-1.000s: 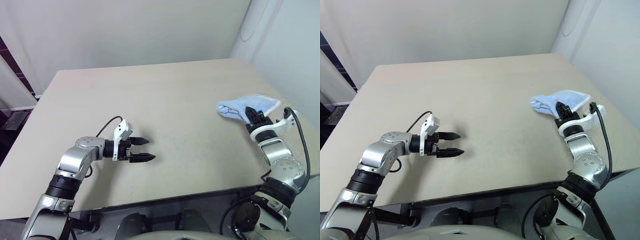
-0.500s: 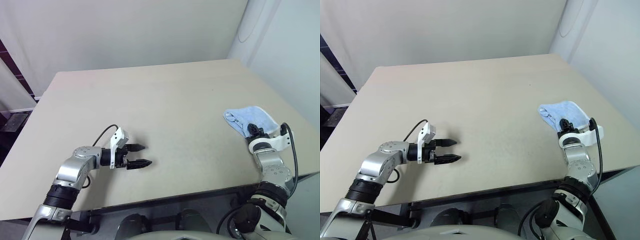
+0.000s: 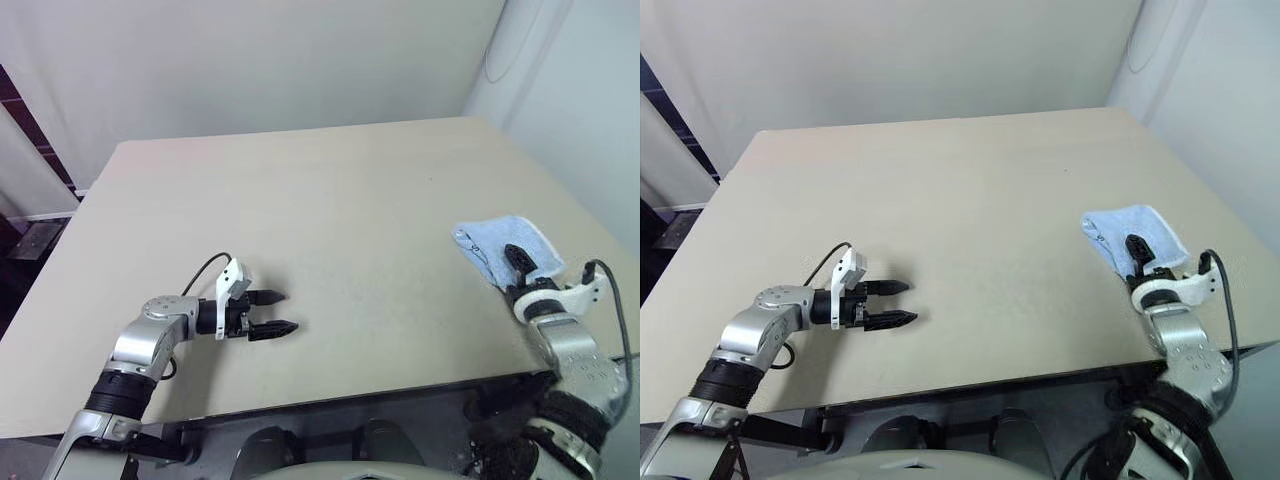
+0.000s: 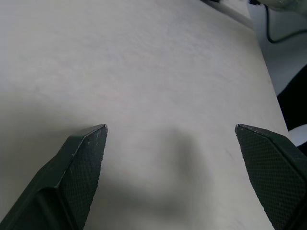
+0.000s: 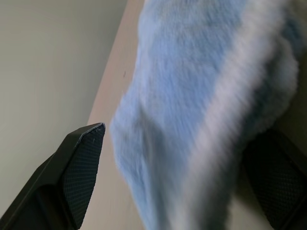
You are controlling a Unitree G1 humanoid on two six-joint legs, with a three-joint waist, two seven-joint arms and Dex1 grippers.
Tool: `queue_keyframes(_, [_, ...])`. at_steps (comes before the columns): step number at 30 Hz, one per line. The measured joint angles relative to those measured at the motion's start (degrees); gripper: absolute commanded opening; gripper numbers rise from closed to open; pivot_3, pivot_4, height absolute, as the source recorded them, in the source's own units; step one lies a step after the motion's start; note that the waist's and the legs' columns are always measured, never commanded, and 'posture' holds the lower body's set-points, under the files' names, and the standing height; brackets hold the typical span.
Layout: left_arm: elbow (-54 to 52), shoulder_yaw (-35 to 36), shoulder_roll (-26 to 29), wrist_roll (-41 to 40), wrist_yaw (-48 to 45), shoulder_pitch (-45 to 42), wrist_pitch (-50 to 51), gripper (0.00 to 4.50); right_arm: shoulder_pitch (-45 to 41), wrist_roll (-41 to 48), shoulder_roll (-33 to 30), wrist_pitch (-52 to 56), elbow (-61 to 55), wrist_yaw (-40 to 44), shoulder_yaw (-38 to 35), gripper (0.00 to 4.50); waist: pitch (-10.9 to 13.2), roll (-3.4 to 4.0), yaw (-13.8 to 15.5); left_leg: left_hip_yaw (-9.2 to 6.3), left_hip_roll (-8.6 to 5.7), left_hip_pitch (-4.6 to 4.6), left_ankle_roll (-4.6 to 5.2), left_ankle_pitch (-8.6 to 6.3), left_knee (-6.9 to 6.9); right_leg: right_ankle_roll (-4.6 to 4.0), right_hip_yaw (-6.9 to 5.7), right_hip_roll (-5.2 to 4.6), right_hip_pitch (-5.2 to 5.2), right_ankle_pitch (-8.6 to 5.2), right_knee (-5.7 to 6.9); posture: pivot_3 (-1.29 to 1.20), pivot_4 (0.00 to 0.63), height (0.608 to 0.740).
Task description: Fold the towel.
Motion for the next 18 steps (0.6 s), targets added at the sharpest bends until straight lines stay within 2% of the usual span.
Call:
queue_keyframes(4, [-2.19, 3.14, -0.11, -1.37, 1.00, 0.90, -0.11, 4.50, 16.37, 2.27, -5.69, 5.85, -14.54, 7.35, 4.56, 4.48, -0.05, 0.24, 0.42, -0.04, -0.02, -0.11, 0.21, -0.09, -0.03, 0.21, -0.04, 0.02, -0.07, -0.20, 0.01, 0.00, 0.000, 0.740])
queue_keyframes(7, [-4.33, 4.72, -0.55, -2.49, 1.80, 2.48, -0.71, 4.50, 21.08, 2.12, -9.61, 5.33, -23.03, 13.92, 7.12, 4.48, -0.04, 0.24, -0.27, -0.04, -0.01, -0.03, 0.27, -0.15, 0.06, 0.22, -0.03, 0.07, 0.04, -0.20, -0.03, 0.00, 0.000, 0.740])
queue_keyframes(11, [-8.05, 8.18, -1.40, -4.53, 3.92, 6.76, -1.36, 4.50, 20.39, -1.21, -13.24, 1.07, -30.34, 20.83, 12.71, 4.48, 0.06, 0.09, -0.51, -0.19, 0.05, 0.53, 0.25, -0.17, 0.00, 0.23, -0.16, 0.11, 0.53, -0.10, -0.51, 0.00, 0.000, 0.740])
queue_keyframes(15, [-13.20, 11.14, -1.32, -5.16, 5.35, 15.09, -4.00, 4.50, 14.45, -11.08, -13.38, -6.49, -30.17, 24.25, 22.06, 4.48, 0.11, 0.42, -0.74, 0.01, 0.15, 0.19, 0.24, -0.18, -0.90, 0.22, -0.14, 0.29, 1.13, 0.40, -1.63, 0.00, 0.000, 0.740])
queue_keyframes(17, [-15.17, 12.06, -1.33, -5.19, 5.99, 18.40, -4.79, 4.50, 11.82, -15.58, -13.75, -8.82, -28.78, 26.11, 27.01, 4.48, 0.11, 0.13, 0.17, 0.89, 0.12, 0.59, 0.21, -0.16, -1.27, -0.03, 0.38, 0.23, 1.13, 0.33, -0.57, 0.00, 0.000, 0.740])
queue_keyframes(18, [-16.14, 12.66, -1.28, -5.31, 6.33, 19.72, -5.04, 4.50, 10.22, -17.91, -13.86, -9.96, -27.46, 27.04, 29.54, 4.48, 0.17, -0.25, 0.69, 1.51, 0.09, 1.09, 0.18, -0.15, -1.30, 0.03, 0.68, -0.12, 1.01, -0.34, -0.04, 0.00, 0.000, 0.740])
